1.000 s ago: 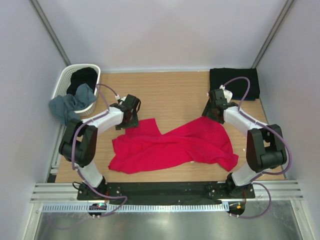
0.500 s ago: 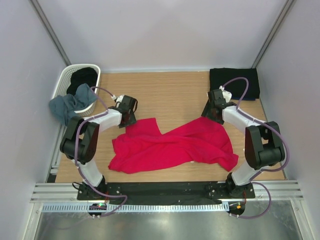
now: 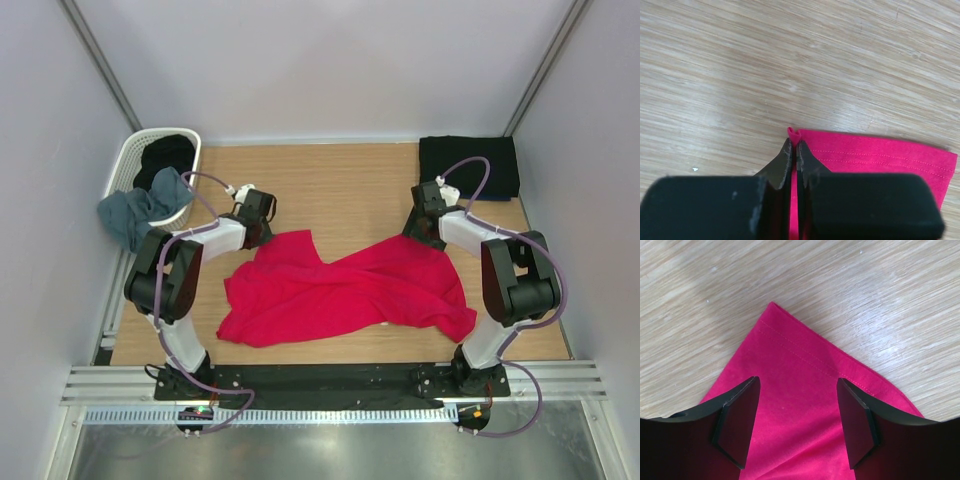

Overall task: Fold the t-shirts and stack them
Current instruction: Flatten the tshirt out

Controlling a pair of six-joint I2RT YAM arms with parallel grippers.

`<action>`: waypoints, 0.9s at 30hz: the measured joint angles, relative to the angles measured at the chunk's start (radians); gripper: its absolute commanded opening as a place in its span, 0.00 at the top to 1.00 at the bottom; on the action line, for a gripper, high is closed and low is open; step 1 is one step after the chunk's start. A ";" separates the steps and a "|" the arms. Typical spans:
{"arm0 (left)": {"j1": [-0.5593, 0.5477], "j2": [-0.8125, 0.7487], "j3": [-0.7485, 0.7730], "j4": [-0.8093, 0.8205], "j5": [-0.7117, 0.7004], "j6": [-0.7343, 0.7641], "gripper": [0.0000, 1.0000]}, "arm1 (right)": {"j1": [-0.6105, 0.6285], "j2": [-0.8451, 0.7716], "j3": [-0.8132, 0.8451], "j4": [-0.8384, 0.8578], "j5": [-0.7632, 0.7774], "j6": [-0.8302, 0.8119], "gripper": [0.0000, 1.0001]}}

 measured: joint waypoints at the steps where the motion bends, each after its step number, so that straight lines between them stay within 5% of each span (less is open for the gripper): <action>1: 0.000 0.000 0.000 0.005 0.005 0.002 1.00 | 0.000 0.000 0.000 0.004 0.004 0.000 0.32; 24: 0.004 -0.020 -0.034 0.047 0.042 0.007 1.00 | 0.000 0.182 0.198 -0.016 0.068 0.034 0.35; 27: 0.004 -0.020 -0.034 0.048 0.045 0.007 1.00 | 0.000 0.182 0.193 -0.017 0.073 0.039 0.42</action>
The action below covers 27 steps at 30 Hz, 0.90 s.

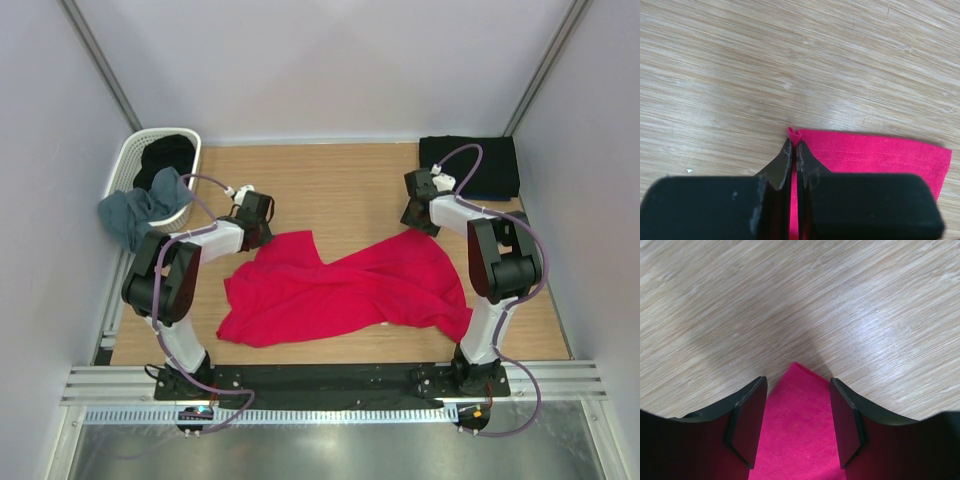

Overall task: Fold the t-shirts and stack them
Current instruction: Flatten the tshirt out

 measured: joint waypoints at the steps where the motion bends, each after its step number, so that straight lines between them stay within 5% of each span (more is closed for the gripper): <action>1: 0.000 0.000 0.000 0.000 0.001 0.000 1.00 | 0.000 0.000 -0.001 0.000 0.001 0.001 0.43; 6: 0.000 -0.001 -0.001 0.001 0.002 0.004 1.00 | 0.000 0.000 -0.014 0.009 0.005 0.003 0.63; 7: 0.000 -0.002 -0.002 0.001 0.003 0.005 1.00 | 0.000 0.000 -0.017 0.012 0.011 0.003 0.81; 9: 0.000 -0.007 -0.005 -0.004 0.011 0.012 1.00 | 0.000 0.000 -0.019 0.015 0.023 0.000 0.99; 20: 0.000 -0.137 0.137 -0.156 0.041 0.149 1.00 | 0.000 -0.133 0.020 -0.024 0.016 -0.014 0.99; 27: 0.000 -0.446 0.373 -0.156 0.013 0.304 1.00 | 0.000 -0.383 0.165 -0.018 0.047 -0.068 0.99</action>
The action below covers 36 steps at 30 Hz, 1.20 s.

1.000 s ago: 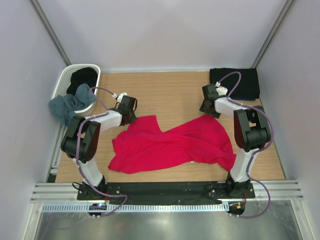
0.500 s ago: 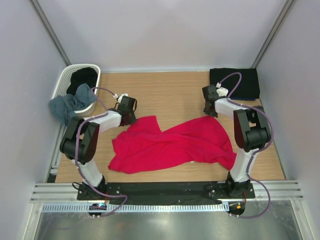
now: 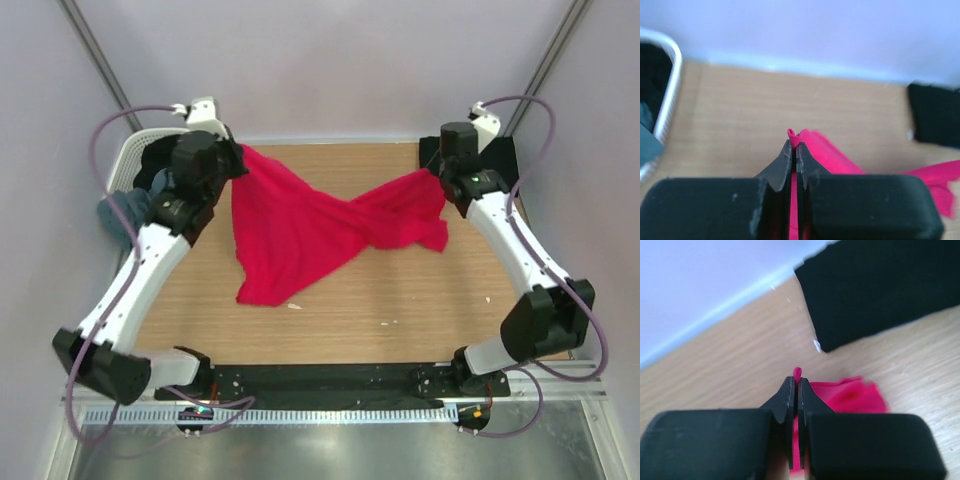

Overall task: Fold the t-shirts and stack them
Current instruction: Flatten the tshirt out

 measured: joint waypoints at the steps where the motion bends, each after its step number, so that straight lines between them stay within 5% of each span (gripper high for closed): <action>1: 0.000 -0.043 0.014 0.000 -0.004 0.015 1.00 | 0.000 -0.029 0.010 0.000 0.000 -0.006 0.99; 11: 0.000 -0.367 0.074 -0.059 0.012 0.114 1.00 | 0.000 -0.255 0.087 -0.062 -0.013 -0.057 0.99; 20: 0.000 -0.593 0.008 -0.143 0.190 0.132 1.00 | 0.000 -0.359 0.089 -0.168 -0.003 -0.079 0.99; 36: 0.000 -0.833 -0.544 -0.221 0.466 -0.196 1.00 | -0.007 0.010 -0.015 -0.166 -0.063 -0.056 0.99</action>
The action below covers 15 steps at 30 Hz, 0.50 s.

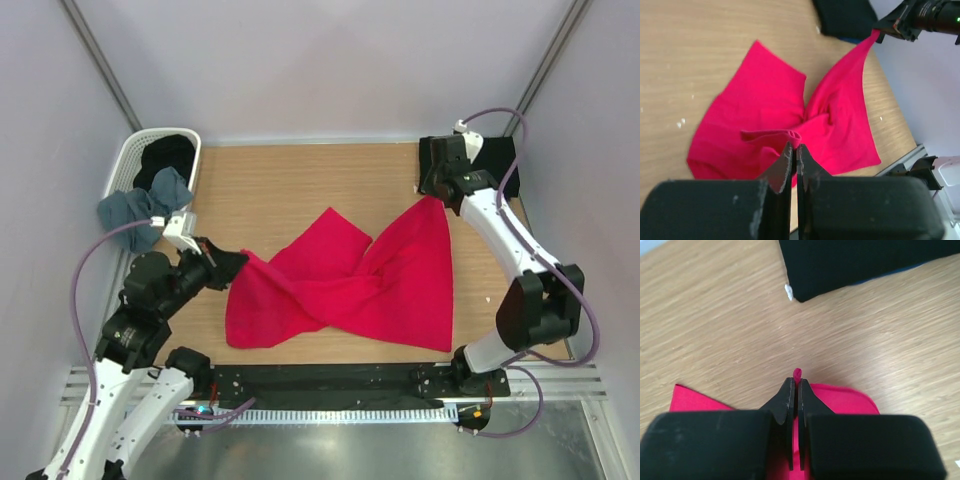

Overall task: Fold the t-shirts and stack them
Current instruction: Flatten the tshirt out

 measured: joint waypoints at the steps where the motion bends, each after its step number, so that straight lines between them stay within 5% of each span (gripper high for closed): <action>1: 0.000 -0.017 -0.026 -0.012 0.001 -0.018 1.00 | -0.001 0.027 0.001 0.009 -0.013 0.005 0.99; 6: -0.001 -0.003 0.064 -0.147 -0.163 -0.020 1.00 | -0.006 0.179 0.100 0.008 -0.068 0.014 0.99; 15: -0.001 0.554 0.836 -0.190 -0.284 0.214 1.00 | -0.063 0.304 0.530 -0.020 -0.116 0.002 0.99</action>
